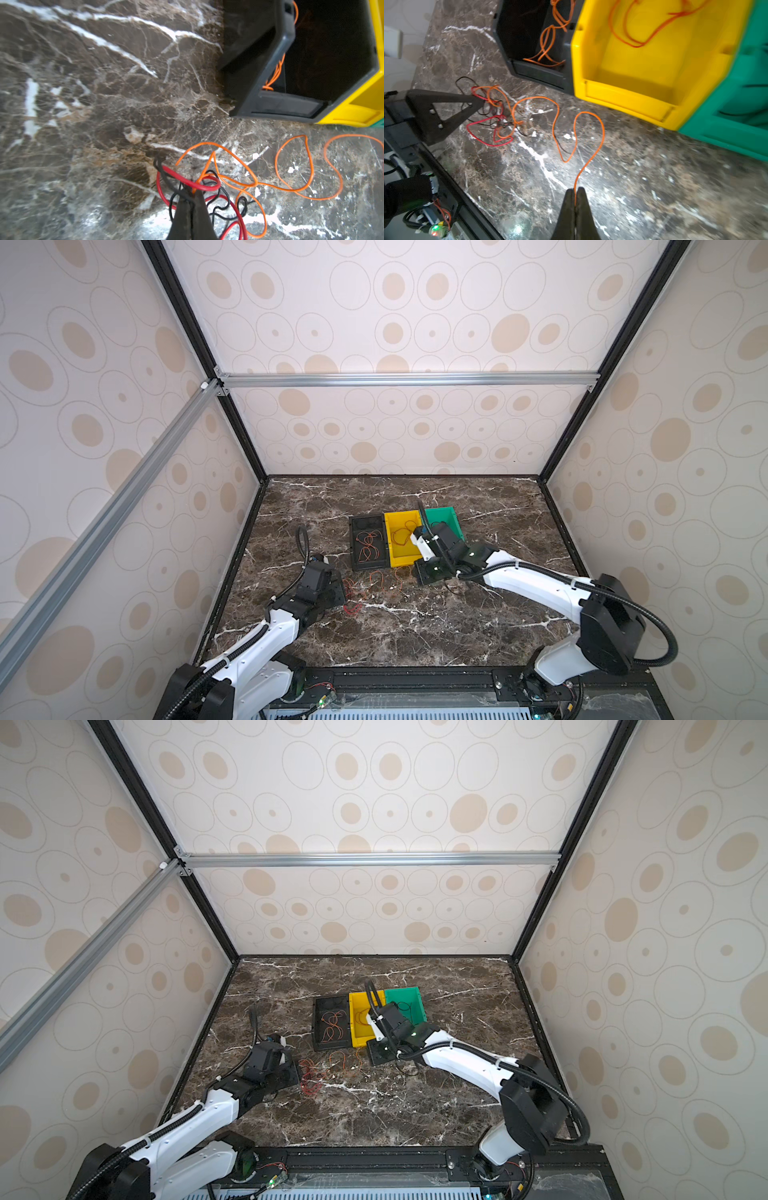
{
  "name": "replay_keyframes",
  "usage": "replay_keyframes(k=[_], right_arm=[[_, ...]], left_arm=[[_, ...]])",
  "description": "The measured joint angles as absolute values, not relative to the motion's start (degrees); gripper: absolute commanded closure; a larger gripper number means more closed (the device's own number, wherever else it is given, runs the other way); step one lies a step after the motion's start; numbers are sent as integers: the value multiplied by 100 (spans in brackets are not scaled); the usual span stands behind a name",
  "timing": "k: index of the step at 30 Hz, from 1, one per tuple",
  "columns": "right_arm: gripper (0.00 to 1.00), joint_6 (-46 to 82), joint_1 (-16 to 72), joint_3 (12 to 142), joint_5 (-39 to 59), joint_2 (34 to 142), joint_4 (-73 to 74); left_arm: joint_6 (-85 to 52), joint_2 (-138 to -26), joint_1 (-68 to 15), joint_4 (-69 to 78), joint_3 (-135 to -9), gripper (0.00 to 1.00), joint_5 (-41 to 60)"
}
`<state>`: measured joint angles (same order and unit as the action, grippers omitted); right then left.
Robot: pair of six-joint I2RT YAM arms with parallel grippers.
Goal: Untangle the cables
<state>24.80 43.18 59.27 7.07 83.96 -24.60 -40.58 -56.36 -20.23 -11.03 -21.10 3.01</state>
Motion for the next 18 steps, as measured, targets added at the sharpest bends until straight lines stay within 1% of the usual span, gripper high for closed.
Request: replay_keyframes(k=[11, 18], right_arm=[[100, 2318, 3262, 5594, 126, 6899, -3555], [100, 2499, 2434, 5319, -845, 6287, -4346]], left_arm=[[-4143, -5546, -1704, -1243, -2110, 100, 200], [-4165, -5494, -1640, -1288, -2110, 100, 174]])
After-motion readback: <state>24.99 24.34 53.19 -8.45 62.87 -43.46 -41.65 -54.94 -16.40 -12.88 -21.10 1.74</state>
